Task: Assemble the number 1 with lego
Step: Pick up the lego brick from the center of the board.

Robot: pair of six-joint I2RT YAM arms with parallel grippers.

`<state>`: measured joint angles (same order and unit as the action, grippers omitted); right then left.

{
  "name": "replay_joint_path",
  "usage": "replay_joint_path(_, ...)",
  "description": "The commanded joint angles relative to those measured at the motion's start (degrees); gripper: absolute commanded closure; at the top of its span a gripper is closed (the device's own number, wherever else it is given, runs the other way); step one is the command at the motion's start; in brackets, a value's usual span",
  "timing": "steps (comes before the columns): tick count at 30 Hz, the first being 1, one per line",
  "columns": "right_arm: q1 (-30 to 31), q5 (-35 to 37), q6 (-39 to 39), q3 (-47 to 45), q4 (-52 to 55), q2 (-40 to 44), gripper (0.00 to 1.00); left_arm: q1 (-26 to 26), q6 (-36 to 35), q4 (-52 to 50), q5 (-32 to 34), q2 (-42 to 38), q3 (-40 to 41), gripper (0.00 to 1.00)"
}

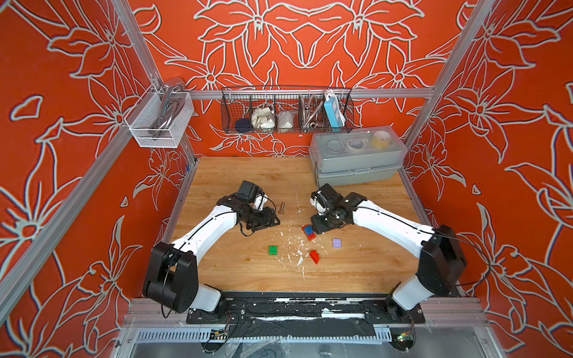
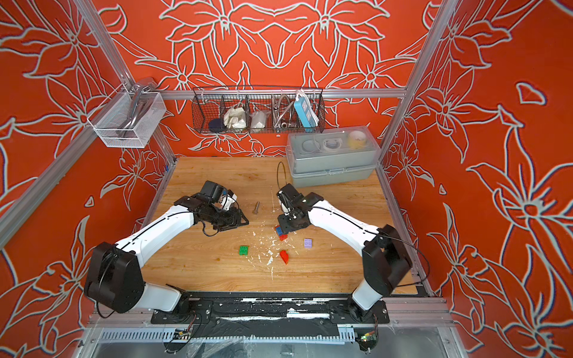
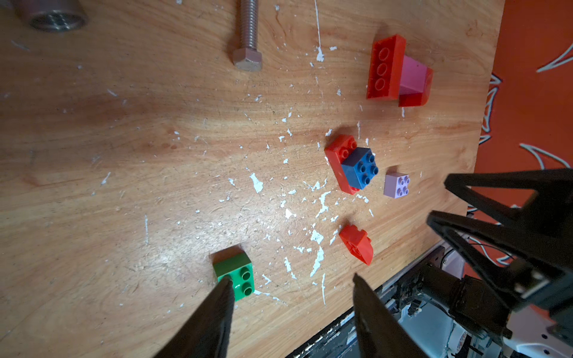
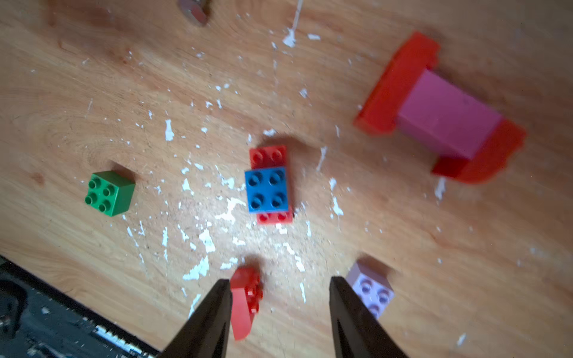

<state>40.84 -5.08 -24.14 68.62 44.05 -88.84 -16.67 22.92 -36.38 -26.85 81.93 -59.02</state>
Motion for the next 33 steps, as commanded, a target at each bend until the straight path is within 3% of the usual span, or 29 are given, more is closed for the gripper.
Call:
replay_joint_path(1,-3.57,0.17,-4.5,-7.12,1.67,3.69,0.49,-0.47,-0.82,-0.36,0.3,-0.68,0.16,0.4)
replay_joint_path(3,-5.65,-0.78,-5.83,-10.77,1.28,6.07,0.48,-0.64,-0.88,-0.36,0.56,-0.91,0.21,0.4)
replay_joint_path(7,-7.14,-3.31,-7.56,-15.6,-0.73,6.18,0.35,-1.08,-0.74,-0.36,1.03,-1.07,0.05,0.4)
replay_joint_path(11,-7.53,-4.22,-9.3,-17.36,-4.06,3.5,0.32,-1.61,-0.65,-0.45,1.09,-0.75,0.05,0.4)
replay_joint_path(28,-8.23,1.31,-10.58,-15.46,-6.67,-4.2,0.58,-1.87,-1.19,-0.71,0.93,-0.58,-0.12,0.4)
replay_joint_path(33,-8.23,2.05,-9.23,-14.25,-5.15,-3.78,0.54,-1.88,-1.16,-0.71,0.75,-0.3,-0.3,0.4)
